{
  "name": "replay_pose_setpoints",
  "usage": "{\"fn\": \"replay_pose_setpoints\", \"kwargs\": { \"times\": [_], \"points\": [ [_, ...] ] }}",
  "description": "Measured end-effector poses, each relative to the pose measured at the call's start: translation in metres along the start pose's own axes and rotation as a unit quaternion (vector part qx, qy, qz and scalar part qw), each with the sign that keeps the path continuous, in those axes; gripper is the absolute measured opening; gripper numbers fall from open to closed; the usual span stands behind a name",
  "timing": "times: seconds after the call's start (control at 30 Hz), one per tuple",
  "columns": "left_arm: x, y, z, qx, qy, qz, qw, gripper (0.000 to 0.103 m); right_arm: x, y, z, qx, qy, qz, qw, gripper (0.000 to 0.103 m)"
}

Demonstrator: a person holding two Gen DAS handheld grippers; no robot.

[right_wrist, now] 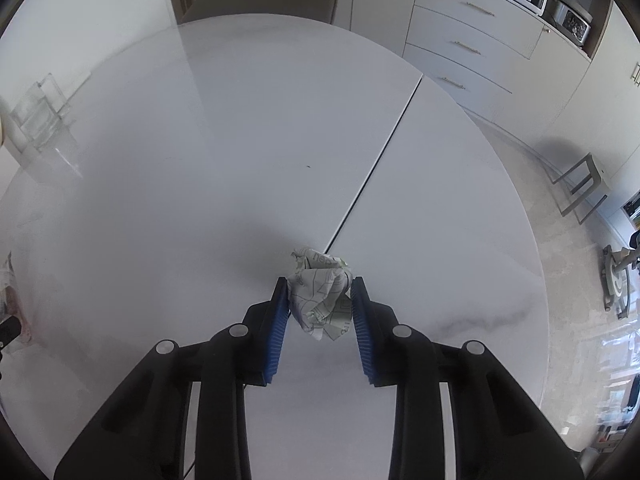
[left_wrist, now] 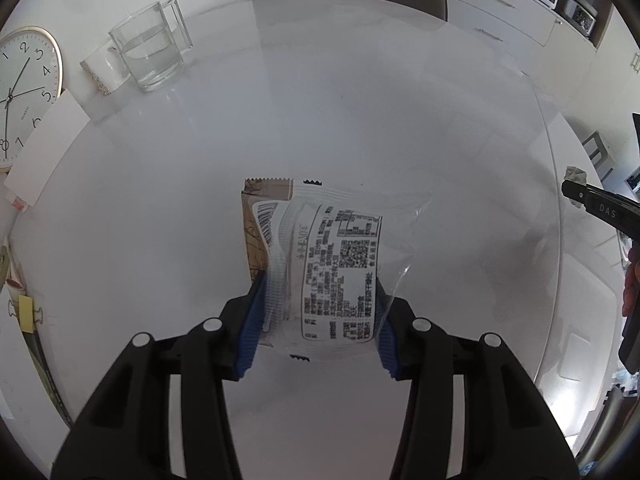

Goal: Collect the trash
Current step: 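Carry the snack bag and tissue over the wastebasket and open the left gripper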

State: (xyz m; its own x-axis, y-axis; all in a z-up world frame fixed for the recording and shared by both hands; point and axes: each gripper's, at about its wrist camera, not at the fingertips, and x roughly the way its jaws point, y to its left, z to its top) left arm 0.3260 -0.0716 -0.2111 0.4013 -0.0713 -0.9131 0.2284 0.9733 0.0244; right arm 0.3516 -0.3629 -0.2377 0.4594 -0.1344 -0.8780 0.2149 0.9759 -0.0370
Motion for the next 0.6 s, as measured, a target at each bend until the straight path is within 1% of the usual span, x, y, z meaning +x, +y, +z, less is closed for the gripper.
{"fn": "replay_pose_setpoints", "kwargs": {
  "times": [0.13, 0.27, 0.33, 0.47, 0.6],
  "points": [
    [-0.021, 0.001, -0.005, -0.002, -0.009, -0.006, 0.9999, 0.047, -0.033, 0.006, -0.012, 0.005, -0.018, 0.021, 1.000, 0.032],
    [-0.053, -0.001, -0.022, 0.006, -0.021, -0.011, 0.9997, 0.047, -0.074, 0.014, -0.034, 0.016, -0.032, 0.052, 0.998, 0.032],
    [-0.069, -0.003, -0.033, 0.010, -0.026, -0.013, 0.9995, 0.047, -0.098, 0.020, -0.052, 0.019, -0.039, 0.065, 0.997, 0.032],
    [-0.106, -0.010, -0.067, 0.024, -0.033, -0.018, 0.9990, 0.047, -0.147, 0.031, -0.094, 0.025, -0.045, 0.092, 0.994, 0.032],
    [-0.139, -0.024, -0.103, 0.046, -0.035, -0.035, 0.9977, 0.047, -0.192, 0.039, -0.142, 0.035, -0.050, 0.111, 0.992, 0.032]
  ]
}}
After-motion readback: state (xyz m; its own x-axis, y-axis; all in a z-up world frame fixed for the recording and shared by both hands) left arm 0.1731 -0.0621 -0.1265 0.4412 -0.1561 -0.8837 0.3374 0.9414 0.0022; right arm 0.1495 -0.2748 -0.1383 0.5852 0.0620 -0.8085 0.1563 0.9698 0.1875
